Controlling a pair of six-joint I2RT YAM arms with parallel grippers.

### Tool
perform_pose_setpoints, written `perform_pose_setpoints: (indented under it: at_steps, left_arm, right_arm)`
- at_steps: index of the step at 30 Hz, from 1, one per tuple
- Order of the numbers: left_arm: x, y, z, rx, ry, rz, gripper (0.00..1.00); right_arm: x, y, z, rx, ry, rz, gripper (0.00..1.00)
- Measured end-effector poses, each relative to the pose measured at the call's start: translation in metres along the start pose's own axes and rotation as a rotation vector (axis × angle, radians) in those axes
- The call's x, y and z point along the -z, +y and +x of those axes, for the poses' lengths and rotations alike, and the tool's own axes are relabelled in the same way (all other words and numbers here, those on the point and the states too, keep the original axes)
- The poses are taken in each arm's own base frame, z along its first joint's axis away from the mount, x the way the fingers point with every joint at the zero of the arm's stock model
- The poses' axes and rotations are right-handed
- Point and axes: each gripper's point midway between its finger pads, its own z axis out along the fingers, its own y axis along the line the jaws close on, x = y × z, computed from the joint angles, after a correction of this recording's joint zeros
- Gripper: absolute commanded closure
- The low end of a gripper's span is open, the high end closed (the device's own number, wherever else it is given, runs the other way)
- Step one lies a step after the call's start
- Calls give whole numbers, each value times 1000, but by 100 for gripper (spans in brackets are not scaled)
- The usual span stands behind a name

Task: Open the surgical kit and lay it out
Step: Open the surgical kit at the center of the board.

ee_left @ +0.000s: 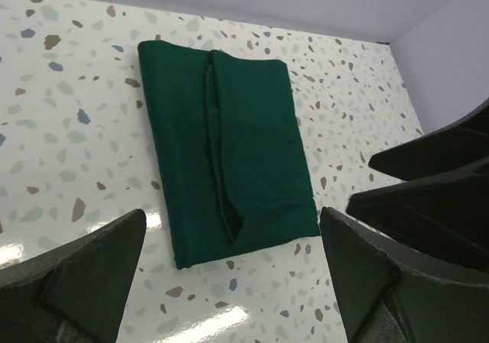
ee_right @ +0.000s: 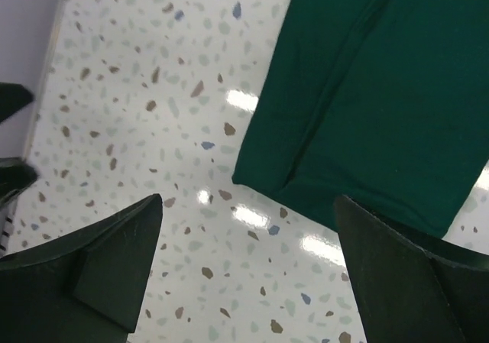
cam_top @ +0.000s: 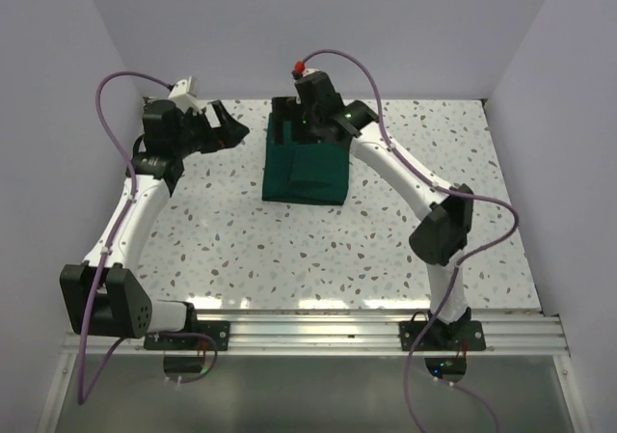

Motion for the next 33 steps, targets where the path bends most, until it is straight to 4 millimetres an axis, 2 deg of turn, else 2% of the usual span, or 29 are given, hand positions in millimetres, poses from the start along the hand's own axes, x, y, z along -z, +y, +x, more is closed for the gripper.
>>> perform_pose_setpoints:
  at_steps: [2, 6, 10, 12, 18, 24, 27, 28, 31, 33]
  left_arm:
    - [1, 6, 2, -8, 7, -33, 0]
    - [3, 16, 11, -12, 40, -80, 0]
    - [7, 21, 19, -17, 58, -104, 0]
    - [10, 23, 22, -20, 67, -115, 0]
    - [16, 28, 28, -35, 80, -144, 0]
    - [18, 33, 37, -41, 99, -157, 0]
    - [18, 34, 38, -49, 101, -157, 0]
    - [18, 34, 38, -50, 101, -157, 0]
    - [18, 34, 38, -50, 102, -156, 0]
    - [17, 34, 38, -50, 102, -156, 0]
  right_arm:
    - [-26, 1, 14, 14, 59, 28, 2]
    - [-78, -10, 37, 29, 144, 86, 3]
    - [-114, -27, 67, 37, 220, 139, 5]
    - [-123, -35, 84, 40, 264, 166, 10]
    - [-140, -50, 122, 46, 360, 215, 17]
    - [-143, -55, 154, 78, 435, 244, 26]
    - [-142, -52, 163, 101, 449, 251, 45]
    - [-142, -51, 165, 108, 453, 250, 63]
    - [-141, -51, 169, 123, 464, 255, 87]
    - [-142, -52, 172, 130, 471, 259, 94]
